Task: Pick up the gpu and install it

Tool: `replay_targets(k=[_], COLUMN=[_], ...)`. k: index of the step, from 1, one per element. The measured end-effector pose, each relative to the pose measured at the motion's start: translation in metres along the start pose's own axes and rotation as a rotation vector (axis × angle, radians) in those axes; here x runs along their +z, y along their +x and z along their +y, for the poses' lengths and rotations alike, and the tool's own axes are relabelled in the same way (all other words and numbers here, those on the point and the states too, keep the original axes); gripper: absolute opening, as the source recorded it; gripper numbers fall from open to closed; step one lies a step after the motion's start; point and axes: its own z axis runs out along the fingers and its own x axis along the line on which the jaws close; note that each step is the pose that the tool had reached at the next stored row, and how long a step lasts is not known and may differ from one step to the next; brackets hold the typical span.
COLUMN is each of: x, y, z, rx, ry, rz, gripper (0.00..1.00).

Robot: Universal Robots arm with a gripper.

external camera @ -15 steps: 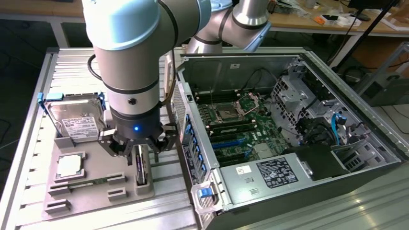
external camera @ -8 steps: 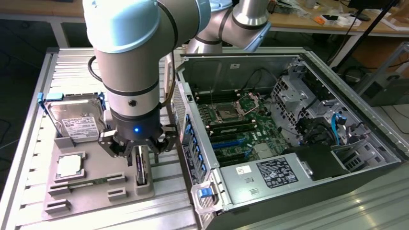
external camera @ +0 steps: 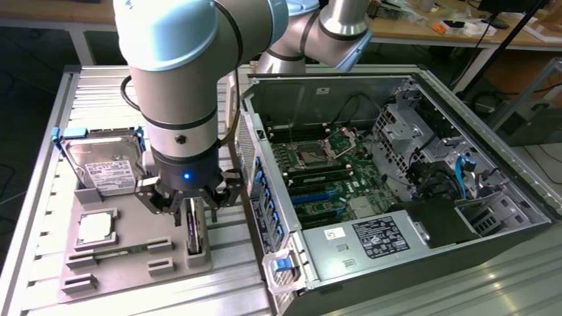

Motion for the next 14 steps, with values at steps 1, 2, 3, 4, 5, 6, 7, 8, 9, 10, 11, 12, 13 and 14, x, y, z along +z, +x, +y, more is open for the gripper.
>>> replay_targets(k=[1, 2, 3, 4, 5, 6, 7, 8, 9, 10, 11, 12, 13, 14], x=[-0.0001, -0.0001, -0.0001, -0.0001, -0.0001, -0.0001, -0.0001, -0.0001, -0.0001, -0.0001, -0.0001, -0.0001, -0.0002, -0.0002], y=[0.0007, 0.0012, 0.0013, 0.0014, 0.0014, 0.0014, 0.0015, 0.0015, 0.0016, 0.0017, 0.0024, 0.0031, 0.0037, 0.0039], z=[0.0009, 0.0013, 0.0014, 0.0015, 0.0015, 0.0015, 0.0015, 0.0015, 0.0015, 0.0015, 0.0014, 0.0014, 0.0013, 0.0013], rx=[0.000, 0.000, 0.000, 0.001, 0.001, 0.002, 0.003, 0.003, 0.003, 0.003, 0.003, 0.003, 0.003, 0.003], ry=[0.0000, -0.0013, -0.0088, -0.0239, -0.0403, -0.0608, -0.0787, -0.0866, -0.0870, -0.0872, -0.0876, -0.0883, -0.0886, -0.0886], rz=[0.0000, 0.0002, 0.0007, 0.0019, 0.0030, 0.0046, 0.0060, 0.0066, 0.0067, 0.0066, 0.0067, 0.0067, 0.0068, 0.0069], gripper=[0.58, 0.58, 0.58, 0.58, 0.58, 0.58, 0.58, 0.58, 0.58, 0.58, 0.58, 0.58, 0.58, 0.58])
